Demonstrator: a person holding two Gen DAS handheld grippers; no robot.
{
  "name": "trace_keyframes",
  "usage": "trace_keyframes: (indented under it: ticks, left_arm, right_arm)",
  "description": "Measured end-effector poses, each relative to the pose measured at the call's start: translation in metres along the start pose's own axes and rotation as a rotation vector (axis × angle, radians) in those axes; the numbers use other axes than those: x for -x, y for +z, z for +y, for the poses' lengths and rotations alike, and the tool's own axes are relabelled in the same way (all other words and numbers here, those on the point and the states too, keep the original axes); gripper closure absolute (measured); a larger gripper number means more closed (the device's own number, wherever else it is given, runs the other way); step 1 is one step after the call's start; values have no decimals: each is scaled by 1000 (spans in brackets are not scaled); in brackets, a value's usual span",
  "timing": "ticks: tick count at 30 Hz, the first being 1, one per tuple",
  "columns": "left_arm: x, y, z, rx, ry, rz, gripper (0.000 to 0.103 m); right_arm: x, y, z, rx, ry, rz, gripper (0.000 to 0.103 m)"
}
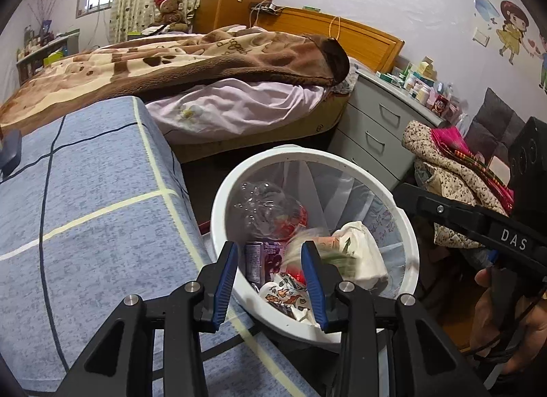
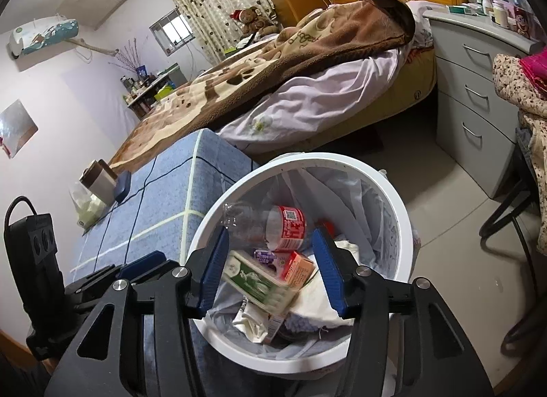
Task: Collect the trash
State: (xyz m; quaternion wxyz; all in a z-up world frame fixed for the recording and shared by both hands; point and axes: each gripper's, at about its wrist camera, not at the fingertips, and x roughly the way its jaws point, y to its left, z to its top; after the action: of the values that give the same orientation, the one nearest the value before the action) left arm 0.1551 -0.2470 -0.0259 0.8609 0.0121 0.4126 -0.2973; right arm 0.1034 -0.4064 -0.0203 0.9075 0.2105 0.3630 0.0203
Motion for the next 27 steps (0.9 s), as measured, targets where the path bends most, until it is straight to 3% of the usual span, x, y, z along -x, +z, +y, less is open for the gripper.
trace_keyframes:
  ticks: [18,27]
  left_arm:
    - [50,-23,24,50,61,-54,64]
    - [84,-43,38,91,142,-90,64]
  right_arm:
    - [12,-20,45,156,-10,9,50]
    - [20,-34,70,240,12,12,50]
